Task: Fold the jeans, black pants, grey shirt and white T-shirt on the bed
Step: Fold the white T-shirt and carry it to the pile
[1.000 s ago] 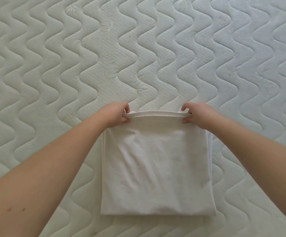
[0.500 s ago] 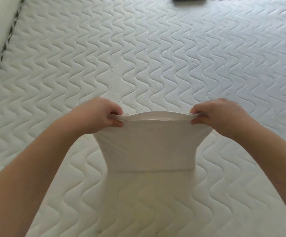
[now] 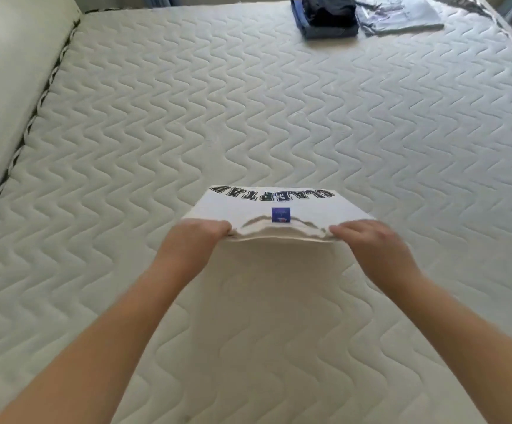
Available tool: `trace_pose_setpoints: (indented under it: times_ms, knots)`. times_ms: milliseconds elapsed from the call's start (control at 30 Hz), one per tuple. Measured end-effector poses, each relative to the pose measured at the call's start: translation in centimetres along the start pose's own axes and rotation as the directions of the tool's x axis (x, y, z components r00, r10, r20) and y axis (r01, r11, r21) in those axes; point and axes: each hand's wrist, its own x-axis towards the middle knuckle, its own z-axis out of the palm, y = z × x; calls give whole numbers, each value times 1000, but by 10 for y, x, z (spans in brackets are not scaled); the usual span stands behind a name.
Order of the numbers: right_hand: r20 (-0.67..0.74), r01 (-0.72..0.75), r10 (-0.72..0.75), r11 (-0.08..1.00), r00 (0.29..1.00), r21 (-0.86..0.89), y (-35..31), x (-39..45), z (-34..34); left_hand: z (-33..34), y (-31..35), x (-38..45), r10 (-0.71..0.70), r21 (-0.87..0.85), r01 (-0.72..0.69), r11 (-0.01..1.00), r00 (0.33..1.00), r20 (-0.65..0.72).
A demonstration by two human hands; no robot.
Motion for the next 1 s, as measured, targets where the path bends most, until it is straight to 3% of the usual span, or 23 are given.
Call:
trace_pose_setpoints:
  times_ms: [100, 200, 267, 333, 400, 433, 500, 533, 600, 667, 733, 767, 867, 1000]
  knots:
    - [74, -28, 28, 1000, 997, -4, -8, -54, 68, 80, 17, -40, 84, 33, -86, 996, 995, 51]
    - [197, -65, 65, 998, 978, -7, -21, -111, 127, 160, 32, -85, 16, -9, -15, 1000, 993, 117]
    - [285, -124, 122, 992, 951, -9, -29, -139, 156, 203, 40, -111, -108, 15, 110, 994, 927, 359]
    - [472, -215, 218, 975, 854, -61, -33, -161, 176, 225, 45, -134, -180, 49, 181, 982, 836, 518]
    - [590, -290, 270, 955, 761, -64, -36, -176, 180, 232, 49, -147, -165, 4, 187, 982, 855, 492]
    - [559, -322, 282, 946, 780, -28, -37, -179, 179, 230, 49, -150, -163, -52, 204, 978, 891, 425]
    - [373, -440, 382, 895, 845, 80, -38, -179, 174, 222, 45, -148, -221, -209, 274, 939, 944, 245]
    - [280, -538, 487, 830, 827, 147, -33, -176, 171, 220, 39, -145, -287, -275, 319, 907, 946, 150]
    - [275, -758, 708, 577, 650, 305, -17, -163, 165, 218, 23, -132, -511, -452, 504, 736, 851, 117]
    - [407, -890, 819, 252, 405, 379, 3, -145, 164, 219, 3, -113, -698, -601, 692, 400, 655, 289]
    - [482, -928, 848, 31, 220, 370, 17, -130, 168, 221, -16, -94, -752, -585, 802, 120, 458, 474]
    - [524, -927, 836, -51, 164, 371, 22, -123, 171, 222, -23, -88, -719, -565, 824, 40, 417, 556]
    - [663, -939, 738, -126, 127, 320, 29, -112, 179, 225, -33, -77, -566, -535, 842, -63, 412, 714]
    - [615, -958, 769, -15, 172, 286, 27, -107, 185, 227, -34, -73, -596, -589, 808, 4, 475, 648]
